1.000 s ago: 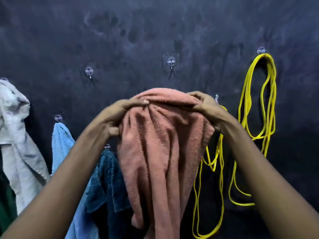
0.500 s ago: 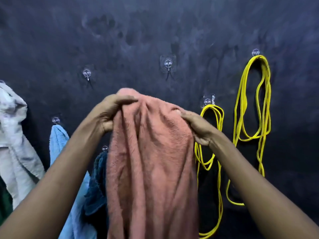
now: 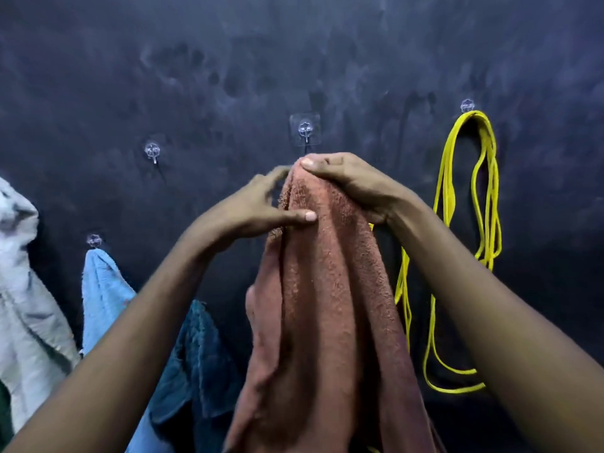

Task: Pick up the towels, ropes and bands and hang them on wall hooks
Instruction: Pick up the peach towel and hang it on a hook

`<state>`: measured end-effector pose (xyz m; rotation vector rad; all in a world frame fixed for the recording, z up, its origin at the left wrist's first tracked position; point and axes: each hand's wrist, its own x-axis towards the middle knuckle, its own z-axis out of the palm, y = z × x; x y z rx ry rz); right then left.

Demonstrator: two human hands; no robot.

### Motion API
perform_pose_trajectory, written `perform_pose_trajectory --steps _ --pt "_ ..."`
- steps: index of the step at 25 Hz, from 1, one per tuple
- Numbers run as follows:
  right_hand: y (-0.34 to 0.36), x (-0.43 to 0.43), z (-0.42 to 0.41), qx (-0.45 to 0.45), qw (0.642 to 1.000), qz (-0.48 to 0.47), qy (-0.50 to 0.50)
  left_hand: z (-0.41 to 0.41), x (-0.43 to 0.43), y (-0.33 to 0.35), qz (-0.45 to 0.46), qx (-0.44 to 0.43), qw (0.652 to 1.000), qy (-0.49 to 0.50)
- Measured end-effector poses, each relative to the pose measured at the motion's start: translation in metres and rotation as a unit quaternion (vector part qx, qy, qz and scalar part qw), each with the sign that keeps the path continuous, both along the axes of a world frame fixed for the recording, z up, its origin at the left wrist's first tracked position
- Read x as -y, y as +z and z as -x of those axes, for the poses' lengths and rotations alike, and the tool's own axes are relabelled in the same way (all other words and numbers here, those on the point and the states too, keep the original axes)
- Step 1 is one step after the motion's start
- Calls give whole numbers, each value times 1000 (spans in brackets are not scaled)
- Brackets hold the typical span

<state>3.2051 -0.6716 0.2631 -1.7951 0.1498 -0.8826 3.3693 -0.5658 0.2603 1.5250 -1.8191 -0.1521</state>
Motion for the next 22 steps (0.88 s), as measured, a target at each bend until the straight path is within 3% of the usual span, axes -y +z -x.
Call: perform_pose_trajectory --steps 3,6,8,10,12,14,16,18,20,22 --pt "9 -5 6 98 991 -80 45 -1 3 -19 -143 -154 969 -133" --pt "16 6 28 206 958 -193 54 -18 7 -61 -267 -155 936 -169" --pt "11 14 42 233 949 -205 54 -20 12 -66 -202 -255 936 -134" --pt "4 19 51 163 972 -165 33 -19 18 -52 -47 -353 930 -88" --pt "-4 20 53 17 997 -79 -18 -8 18 -26 56 -313 943 -97" --pt "-14 19 46 -76 994 29 -68 13 21 -5 112 -198 968 -109" --pt "-18 13 35 -92 990 65 -80 30 29 10 159 -143 971 -103" --pt "-15 4 25 -39 995 40 -87 37 35 18 215 -171 960 -55" --pt "-9 3 19 32 991 28 -130 31 33 8 181 -206 961 9" --pt "-4 6 12 77 979 21 -186 18 19 -24 12 -195 981 21"
